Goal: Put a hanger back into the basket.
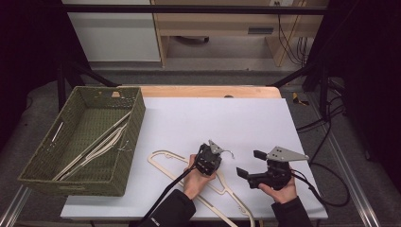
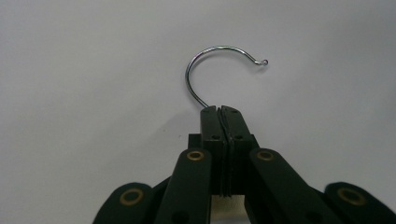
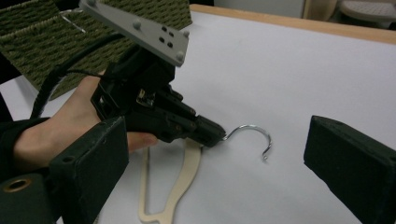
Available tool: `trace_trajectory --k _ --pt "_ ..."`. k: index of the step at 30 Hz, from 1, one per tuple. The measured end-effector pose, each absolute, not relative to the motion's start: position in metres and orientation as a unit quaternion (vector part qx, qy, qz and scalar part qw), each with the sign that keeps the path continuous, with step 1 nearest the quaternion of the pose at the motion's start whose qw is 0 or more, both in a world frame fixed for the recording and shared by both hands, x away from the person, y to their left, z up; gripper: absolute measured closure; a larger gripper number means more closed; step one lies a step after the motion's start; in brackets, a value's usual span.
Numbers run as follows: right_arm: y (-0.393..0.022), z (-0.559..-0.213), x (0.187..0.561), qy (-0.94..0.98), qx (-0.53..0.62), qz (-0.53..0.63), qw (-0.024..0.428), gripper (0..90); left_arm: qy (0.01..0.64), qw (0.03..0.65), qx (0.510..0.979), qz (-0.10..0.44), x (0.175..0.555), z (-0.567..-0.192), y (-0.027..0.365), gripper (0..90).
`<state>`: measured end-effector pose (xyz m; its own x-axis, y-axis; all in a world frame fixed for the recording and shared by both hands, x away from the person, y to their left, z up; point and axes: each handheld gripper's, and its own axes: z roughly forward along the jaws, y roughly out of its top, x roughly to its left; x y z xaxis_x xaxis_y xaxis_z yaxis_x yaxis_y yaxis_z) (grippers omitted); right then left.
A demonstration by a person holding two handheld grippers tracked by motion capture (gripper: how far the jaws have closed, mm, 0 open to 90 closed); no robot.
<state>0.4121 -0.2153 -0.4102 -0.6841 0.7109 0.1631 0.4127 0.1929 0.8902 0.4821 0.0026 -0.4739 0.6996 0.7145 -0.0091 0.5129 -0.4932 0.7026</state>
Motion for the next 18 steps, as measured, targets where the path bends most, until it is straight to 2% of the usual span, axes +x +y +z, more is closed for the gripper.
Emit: trace_trajectory --k 9,18 --pt "-0.197 -0.43 0.419 0.777 0.37 0.497 0.111 13.1 0.346 0.38 0.841 0.17 0.47 -0.455 0.011 89.0" --pt "-0.174 -0.462 0.43 0.799 0.375 0.467 0.053 27.7 0.341 0.39 0.837 0.177 0.466 -0.45 0.013 89.0"
